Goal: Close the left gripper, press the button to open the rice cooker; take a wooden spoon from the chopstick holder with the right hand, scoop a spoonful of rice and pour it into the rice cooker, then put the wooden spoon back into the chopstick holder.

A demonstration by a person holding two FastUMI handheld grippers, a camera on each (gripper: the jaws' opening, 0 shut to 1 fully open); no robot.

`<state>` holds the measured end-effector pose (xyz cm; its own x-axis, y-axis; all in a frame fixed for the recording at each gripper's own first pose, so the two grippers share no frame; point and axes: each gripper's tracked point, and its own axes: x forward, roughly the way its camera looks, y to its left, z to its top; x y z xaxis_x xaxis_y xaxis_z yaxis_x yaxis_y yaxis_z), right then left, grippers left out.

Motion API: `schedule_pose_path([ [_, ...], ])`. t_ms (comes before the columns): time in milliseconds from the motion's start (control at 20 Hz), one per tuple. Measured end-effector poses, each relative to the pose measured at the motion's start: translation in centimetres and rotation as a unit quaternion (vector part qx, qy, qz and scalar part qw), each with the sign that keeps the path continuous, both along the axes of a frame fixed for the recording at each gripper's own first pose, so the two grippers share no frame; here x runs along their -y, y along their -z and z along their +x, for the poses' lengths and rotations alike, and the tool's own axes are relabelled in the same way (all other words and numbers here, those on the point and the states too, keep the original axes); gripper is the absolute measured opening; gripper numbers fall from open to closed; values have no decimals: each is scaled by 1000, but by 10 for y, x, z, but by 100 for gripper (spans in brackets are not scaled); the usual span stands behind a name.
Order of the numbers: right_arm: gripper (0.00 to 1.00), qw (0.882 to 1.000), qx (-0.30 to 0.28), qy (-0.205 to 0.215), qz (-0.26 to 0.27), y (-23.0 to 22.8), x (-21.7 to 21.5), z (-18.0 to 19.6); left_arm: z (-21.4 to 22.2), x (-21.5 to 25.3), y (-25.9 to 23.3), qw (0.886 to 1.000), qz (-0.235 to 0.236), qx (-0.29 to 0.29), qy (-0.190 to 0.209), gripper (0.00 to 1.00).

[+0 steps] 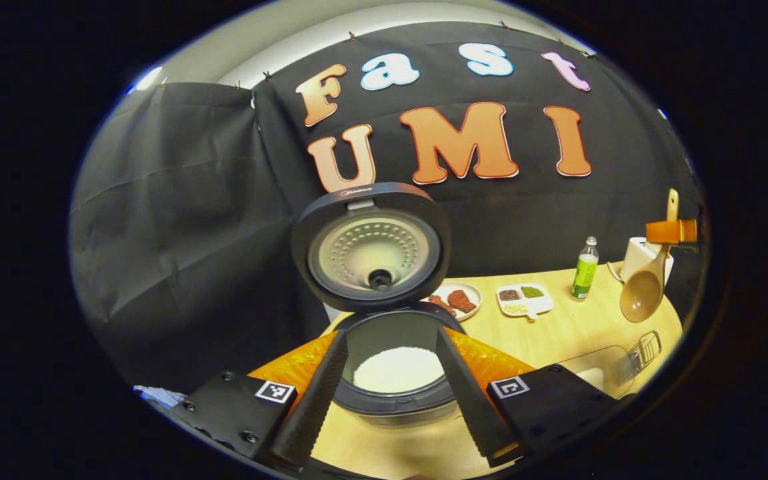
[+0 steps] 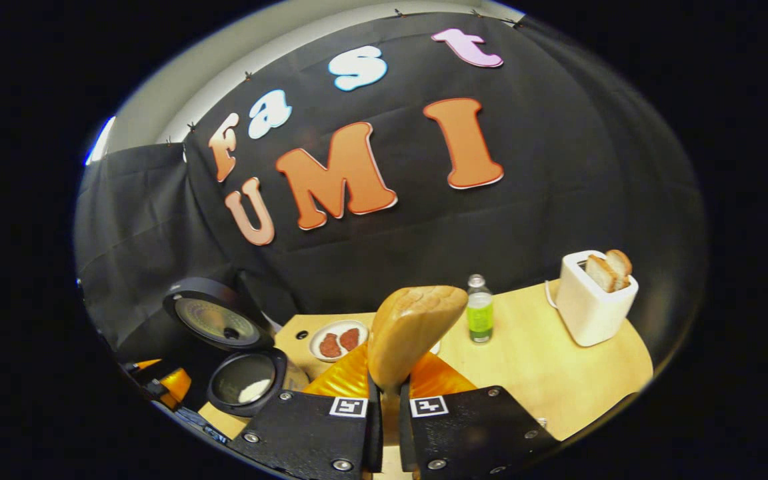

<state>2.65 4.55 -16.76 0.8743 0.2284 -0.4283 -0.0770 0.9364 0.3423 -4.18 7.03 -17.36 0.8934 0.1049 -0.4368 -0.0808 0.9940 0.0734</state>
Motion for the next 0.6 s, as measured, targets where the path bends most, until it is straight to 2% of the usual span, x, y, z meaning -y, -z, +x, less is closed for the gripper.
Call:
schedule_pose_path([
  [50, 10, 1000, -5, 12, -9, 6, 16, -5, 2, 5, -1, 1000, -3, -2, 1, 91],
  [300, 10, 997, -35, 56, -46, 40, 76, -28, 15, 32, -1, 1000, -16, -8, 7, 91],
  [600, 9, 992, -80, 76, -54, 86, 95, -57, 21, 42, -5, 1000, -13, -7, 3, 91],
])
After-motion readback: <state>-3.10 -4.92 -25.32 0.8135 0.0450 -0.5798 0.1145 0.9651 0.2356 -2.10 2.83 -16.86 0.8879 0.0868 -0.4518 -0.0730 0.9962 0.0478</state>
